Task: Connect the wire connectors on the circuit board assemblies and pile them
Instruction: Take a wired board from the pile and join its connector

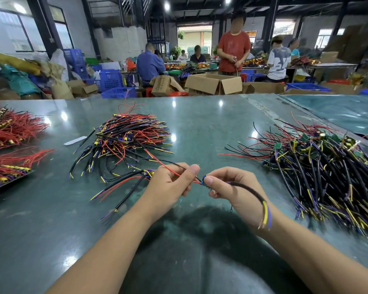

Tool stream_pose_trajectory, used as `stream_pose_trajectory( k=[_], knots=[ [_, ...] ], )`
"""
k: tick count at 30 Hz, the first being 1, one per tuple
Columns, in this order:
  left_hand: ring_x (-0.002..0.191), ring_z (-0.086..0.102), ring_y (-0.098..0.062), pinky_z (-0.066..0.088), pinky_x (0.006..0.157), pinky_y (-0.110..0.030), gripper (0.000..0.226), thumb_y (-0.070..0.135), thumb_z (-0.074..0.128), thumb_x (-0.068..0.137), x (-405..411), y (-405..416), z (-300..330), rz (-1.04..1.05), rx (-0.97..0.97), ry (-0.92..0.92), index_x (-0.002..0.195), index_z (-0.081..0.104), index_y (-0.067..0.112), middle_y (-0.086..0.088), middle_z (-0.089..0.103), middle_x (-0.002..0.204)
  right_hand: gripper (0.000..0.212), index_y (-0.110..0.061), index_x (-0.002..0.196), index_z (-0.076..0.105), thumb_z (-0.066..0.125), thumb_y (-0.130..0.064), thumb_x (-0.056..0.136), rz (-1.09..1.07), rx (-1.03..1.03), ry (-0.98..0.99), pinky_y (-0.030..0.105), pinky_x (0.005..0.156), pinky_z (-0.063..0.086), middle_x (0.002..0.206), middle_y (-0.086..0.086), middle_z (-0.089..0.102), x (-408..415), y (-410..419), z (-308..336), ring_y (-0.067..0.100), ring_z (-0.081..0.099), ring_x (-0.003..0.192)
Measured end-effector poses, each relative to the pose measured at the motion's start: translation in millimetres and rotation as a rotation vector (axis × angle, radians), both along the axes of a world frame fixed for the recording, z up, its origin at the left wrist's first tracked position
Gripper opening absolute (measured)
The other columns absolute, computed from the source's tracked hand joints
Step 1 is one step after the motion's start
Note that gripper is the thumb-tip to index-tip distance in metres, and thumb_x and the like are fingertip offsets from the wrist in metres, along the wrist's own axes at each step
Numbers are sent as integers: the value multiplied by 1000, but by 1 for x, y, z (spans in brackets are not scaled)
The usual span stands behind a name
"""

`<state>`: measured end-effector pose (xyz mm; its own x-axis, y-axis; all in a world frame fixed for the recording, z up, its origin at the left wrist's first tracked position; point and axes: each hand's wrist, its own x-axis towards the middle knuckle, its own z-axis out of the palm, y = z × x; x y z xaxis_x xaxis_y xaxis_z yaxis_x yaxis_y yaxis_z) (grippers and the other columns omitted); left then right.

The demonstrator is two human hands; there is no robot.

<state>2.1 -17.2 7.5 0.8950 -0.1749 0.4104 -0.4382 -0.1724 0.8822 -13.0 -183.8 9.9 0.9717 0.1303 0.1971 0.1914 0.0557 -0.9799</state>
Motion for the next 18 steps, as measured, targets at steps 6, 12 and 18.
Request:
stream_pose_trajectory(
  k=[6,12,18],
  knots=[
    [50,36,-10,31,54,-28,44,44,37,92,4,5,-4,129,243,-93,61,53,18,10,41,48,6,-8,76,69,74,-7,77,12,-57,-26,16,56,49,60,-3,66,-4,1,4,8,62,53],
    [49,35,-11,28,55,-30,47,47,32,91,8,11,-4,264,146,-121,62,51,15,11,41,45,12,-8,77,70,75,-17,72,98,-27,-37,18,59,50,65,1,68,-12,7,10,13,66,60],
    [47,30,-15,25,50,-30,52,38,33,101,18,22,-3,465,-26,-137,56,45,15,6,33,46,17,-13,74,71,73,-28,64,165,-15,-47,19,60,50,67,4,68,-16,4,12,14,66,62]
  ],
)
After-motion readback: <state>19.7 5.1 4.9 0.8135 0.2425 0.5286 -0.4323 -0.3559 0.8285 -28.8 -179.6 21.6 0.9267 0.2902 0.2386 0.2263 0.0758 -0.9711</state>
